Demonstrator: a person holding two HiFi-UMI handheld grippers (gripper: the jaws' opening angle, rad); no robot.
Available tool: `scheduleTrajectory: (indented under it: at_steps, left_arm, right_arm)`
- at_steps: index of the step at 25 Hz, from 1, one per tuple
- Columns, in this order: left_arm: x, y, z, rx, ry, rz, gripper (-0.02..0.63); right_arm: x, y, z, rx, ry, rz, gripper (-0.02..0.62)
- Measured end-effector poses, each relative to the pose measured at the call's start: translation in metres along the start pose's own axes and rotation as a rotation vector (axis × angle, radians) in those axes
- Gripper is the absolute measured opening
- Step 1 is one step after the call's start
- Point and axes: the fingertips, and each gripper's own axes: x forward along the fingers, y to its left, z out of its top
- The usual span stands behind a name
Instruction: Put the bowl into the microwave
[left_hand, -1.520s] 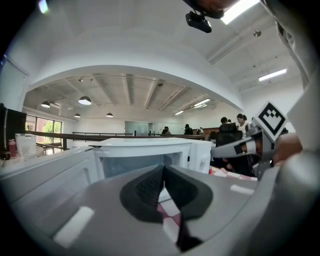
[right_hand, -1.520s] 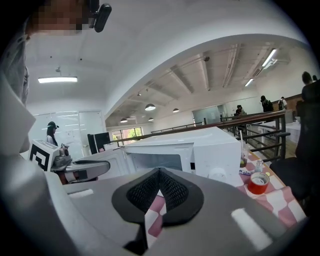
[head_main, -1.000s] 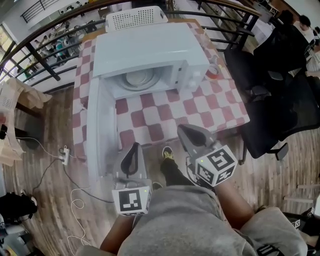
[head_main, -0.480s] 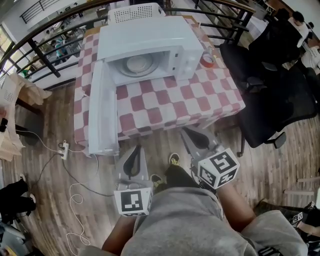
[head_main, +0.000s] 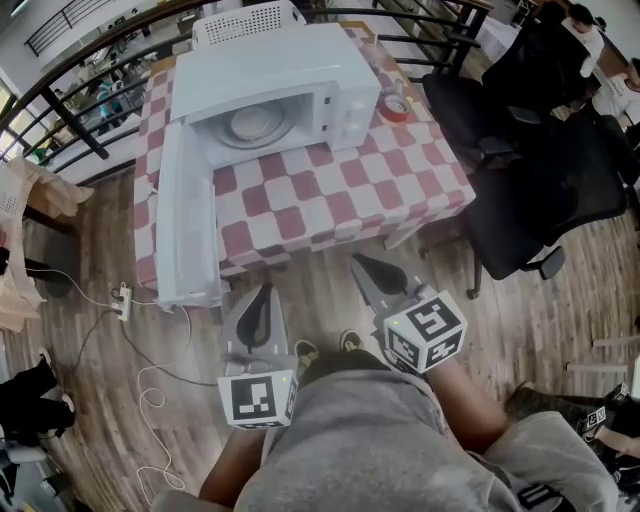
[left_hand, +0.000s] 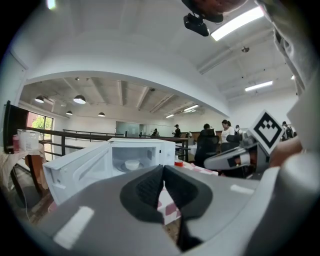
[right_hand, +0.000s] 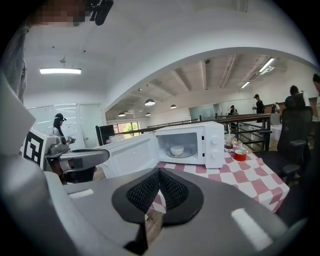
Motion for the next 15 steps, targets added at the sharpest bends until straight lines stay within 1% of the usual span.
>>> scheduleTrajectory:
  at_steps: [5, 15]
  left_arm:
    - [0.001, -0.002, 0.000, -0.004, -0.008, -0.003, 0.011]
    - [-0.004, 0.004, -0.001, -0.023, -0.011, -0.007, 0.011]
  right_arm:
    - [-0.005, -0.005, 0.001, -0.002, -0.004, -0.016, -0.002]
    - [-0.003, 0.008, 0.000, -0.018, -0.005, -0.015, -0.002]
